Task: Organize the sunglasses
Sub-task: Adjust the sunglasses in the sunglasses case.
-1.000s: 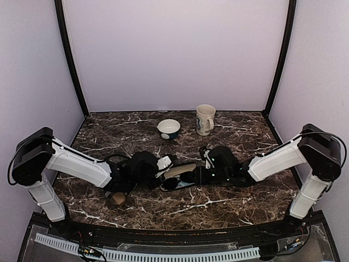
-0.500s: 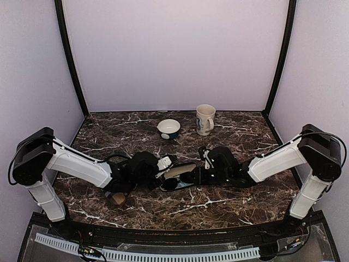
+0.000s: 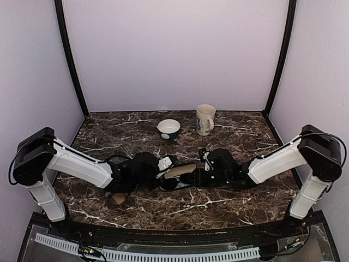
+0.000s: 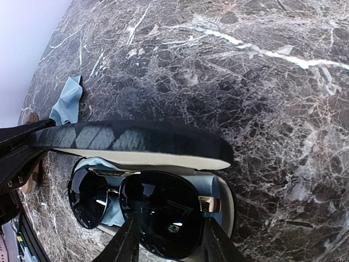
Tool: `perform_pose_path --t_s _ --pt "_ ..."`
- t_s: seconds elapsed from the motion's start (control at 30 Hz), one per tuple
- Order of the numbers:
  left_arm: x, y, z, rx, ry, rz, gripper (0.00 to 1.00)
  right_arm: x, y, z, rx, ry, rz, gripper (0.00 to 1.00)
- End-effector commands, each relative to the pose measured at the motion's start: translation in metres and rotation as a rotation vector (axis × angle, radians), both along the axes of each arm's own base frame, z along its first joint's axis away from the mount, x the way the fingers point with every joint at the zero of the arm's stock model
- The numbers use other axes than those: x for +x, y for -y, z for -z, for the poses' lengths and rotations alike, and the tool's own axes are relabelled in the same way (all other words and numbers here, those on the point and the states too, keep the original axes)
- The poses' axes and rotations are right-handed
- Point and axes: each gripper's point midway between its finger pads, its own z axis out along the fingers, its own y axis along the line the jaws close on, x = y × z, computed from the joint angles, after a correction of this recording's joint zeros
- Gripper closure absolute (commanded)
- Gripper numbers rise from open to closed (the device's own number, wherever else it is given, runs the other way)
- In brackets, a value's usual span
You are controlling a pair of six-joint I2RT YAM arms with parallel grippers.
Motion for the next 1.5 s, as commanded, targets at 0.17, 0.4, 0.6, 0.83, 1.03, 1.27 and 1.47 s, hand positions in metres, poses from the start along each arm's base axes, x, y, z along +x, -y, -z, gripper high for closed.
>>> perform_pose_path --t_s 0.17,0.4,0.6,0.83,1.03,1.27,1.47 --pt "0.004 0.011 -0.016 -0.053 0.036 -0.012 1.0 0.0 -0.001 -0.017 0.005 0.04 0.015 0.53" --pt "0.003 0.01 -0.017 -0.054 0.04 -0.013 1.0 0.008 0.013 -0.021 -0.08 0.081 0.045 0.45" --pt "0.003 0.011 -0.022 -0.063 0.042 -0.022 1.0 0.003 0.013 -0.037 -0.079 0.12 0.022 0.41" --pt "0.004 0.012 -0.021 -0.058 0.037 -0.037 1.0 -0.024 0.009 -0.024 -0.163 0.118 -0.007 0.39" --pt "0.005 0.014 -0.022 -0.065 0.033 -0.049 1.0 -0.048 -0.002 -0.015 -0.166 0.088 -0.028 0.4" --pt "0.004 0.016 -0.021 -0.074 0.017 -0.061 1.0 -0.058 -0.022 0.0 -0.175 0.044 -0.061 0.49" --pt "0.0 0.018 -0.018 -0.081 -0.003 -0.066 1.0 -0.055 -0.031 0.005 -0.186 0.031 -0.056 0.55"
